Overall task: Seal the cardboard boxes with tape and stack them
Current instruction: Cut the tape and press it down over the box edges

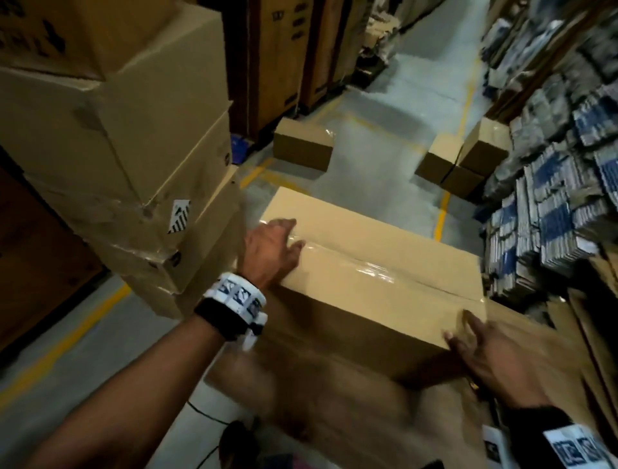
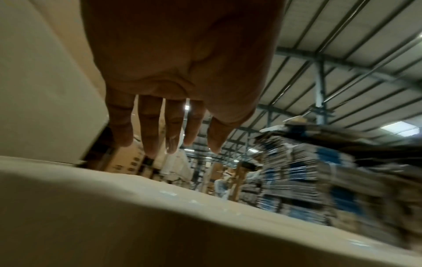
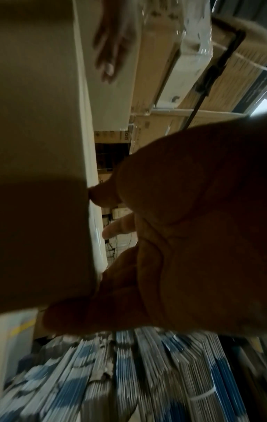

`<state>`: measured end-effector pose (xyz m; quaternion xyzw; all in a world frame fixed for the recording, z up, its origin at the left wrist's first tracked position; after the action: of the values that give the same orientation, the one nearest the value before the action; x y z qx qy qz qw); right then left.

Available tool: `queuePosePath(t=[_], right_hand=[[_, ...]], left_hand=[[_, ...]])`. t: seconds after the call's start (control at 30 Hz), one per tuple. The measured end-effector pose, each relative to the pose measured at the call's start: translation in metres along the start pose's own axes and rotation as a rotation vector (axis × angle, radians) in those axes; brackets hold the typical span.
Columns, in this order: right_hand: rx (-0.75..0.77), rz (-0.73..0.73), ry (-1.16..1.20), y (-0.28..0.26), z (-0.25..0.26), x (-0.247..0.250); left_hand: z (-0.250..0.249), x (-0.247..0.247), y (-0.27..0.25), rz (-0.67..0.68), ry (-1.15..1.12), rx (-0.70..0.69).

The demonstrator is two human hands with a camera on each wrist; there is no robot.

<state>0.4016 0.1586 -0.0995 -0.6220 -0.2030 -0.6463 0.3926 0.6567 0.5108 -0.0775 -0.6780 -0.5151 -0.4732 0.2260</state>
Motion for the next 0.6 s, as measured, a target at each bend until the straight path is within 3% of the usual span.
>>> queuePosePath(t=[0.1,0.23,0.3,0.33,0.43,0.47,0.53,0.6], right_hand=[[0.038,-0.020,0.069,0.001,-0.012,-0.002],[0.089,-0.017,-0.014,-0.016,-0.016,-0.019],[0.156,-0.036,-0.041,-0.036,-0.006,-0.032],[0.180,0.044,-0.032,-0.051,0.000,-0.044],[0.350,0.123,0.094,-0.092,0.030,-0.070],[0.405,0.116,0.142,-0.098,0.039,-0.072],[0.510,0.260,0.237,-0.098,0.052,-0.081],[0.603,0.193,0.340,-0.096,0.054,-0.061]], left_hand=[[-0.097,-0.048,-0.054,0.006,0.058,-0.176],[-0.172,-0.118,-0.140,0.242,0.119,-0.026],[-0.175,-0.143,-0.160,0.271,0.056,0.039],[-0.167,-0.149,-0.158,0.250,0.023,0.035],[-0.125,-0.155,-0.133,0.229,0.115,-0.055],[-0.116,-0.152,-0.120,0.246,0.128,-0.095],[-0.107,-0.134,-0.091,0.270,0.079,-0.090],[-0.107,-0.109,-0.066,0.265,0.087,-0.042]])
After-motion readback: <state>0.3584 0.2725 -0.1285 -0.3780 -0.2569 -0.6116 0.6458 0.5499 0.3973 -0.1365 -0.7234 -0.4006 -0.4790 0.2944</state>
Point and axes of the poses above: each hand's wrist, its own y-axis towards the middle knuckle, its own x-axis out of the back of the hand, z = x × y, the point moved 8 cm from there along y, towards the middle knuckle, and after that the axes turned 4 degrees about y, right-handed, at the moved point
